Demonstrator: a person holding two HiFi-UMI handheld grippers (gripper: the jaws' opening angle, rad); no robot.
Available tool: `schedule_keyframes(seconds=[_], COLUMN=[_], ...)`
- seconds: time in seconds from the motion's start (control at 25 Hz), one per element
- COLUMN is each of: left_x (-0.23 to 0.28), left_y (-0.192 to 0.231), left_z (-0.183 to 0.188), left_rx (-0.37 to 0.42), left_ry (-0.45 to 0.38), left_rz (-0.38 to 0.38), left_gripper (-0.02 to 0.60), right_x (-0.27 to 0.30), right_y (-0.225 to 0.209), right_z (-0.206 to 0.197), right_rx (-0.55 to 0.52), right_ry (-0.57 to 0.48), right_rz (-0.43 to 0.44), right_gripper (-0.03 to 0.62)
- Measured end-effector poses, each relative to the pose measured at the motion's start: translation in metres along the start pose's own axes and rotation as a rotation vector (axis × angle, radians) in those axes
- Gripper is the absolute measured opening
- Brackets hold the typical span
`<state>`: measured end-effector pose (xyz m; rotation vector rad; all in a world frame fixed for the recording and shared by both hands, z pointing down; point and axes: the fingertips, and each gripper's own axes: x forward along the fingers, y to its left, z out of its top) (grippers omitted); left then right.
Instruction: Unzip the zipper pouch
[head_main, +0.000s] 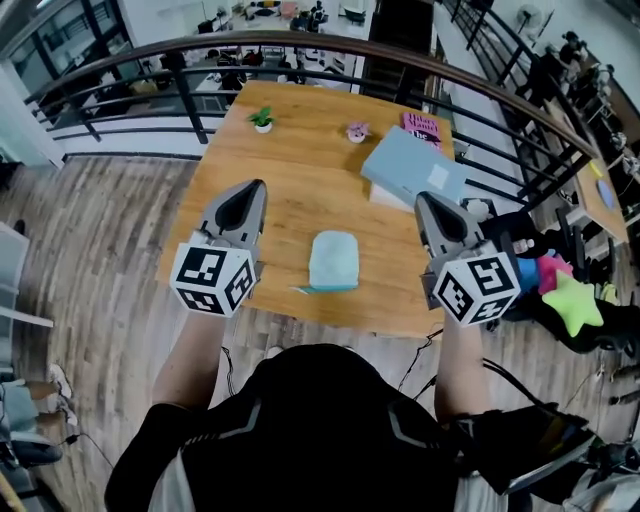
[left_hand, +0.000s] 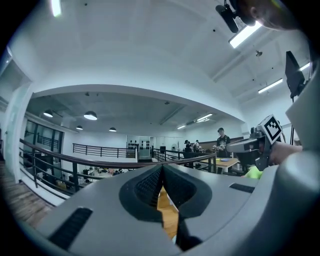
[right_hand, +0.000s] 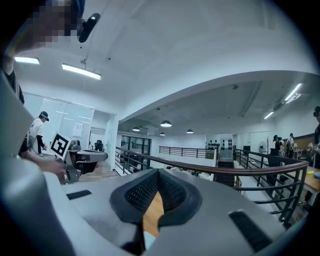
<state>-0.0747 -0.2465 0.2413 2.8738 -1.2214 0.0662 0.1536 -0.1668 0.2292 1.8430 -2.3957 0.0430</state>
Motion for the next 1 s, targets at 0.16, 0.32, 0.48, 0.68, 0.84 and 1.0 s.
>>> schedule_keyframes(seconds=[0.16,0.32,0.48,0.68,0.84,1.0], left_x=[-0.001,-0.001,-0.008,-0.011,-0.014,-0.014], left_y=[-0.009,-0.012,-0.012,-0.007,-0.006,-0.006], left_z=[0.004,0.006,0.006,0.008,0.008,0.002], left_rx=[0.023,0.045,0.054,0.051,0.056,0.046], left_ry=[0.008,-0.002,-0.017,-0.028,-0.035,-0.021], left_rz=[0.001,0.029,0.051,0.082,0.078,0.074], left_gripper=[0.029,0.029,0.029,0.029,0.029,0.029], right_x=[0.002,0.003,0.002,0.004,0.006,0.007], right_y=[0.004,0.002,0.005,0.003,0.002,0.003], right_z=[-0.001,-0.001,-0.003,-0.002,-0.004,-0.006], right_rx=[-0.04,-0.034,-0.047,-0.046,-0.039,-0.028], right_ry=[0.004,-0.001,0.007,0.005,0.003,0.005], right_rz=[0.029,0.03,0.034,0.031,0.03,0.032], right_gripper=[0.008,0.008,0.008,0.008,0.008,0.008])
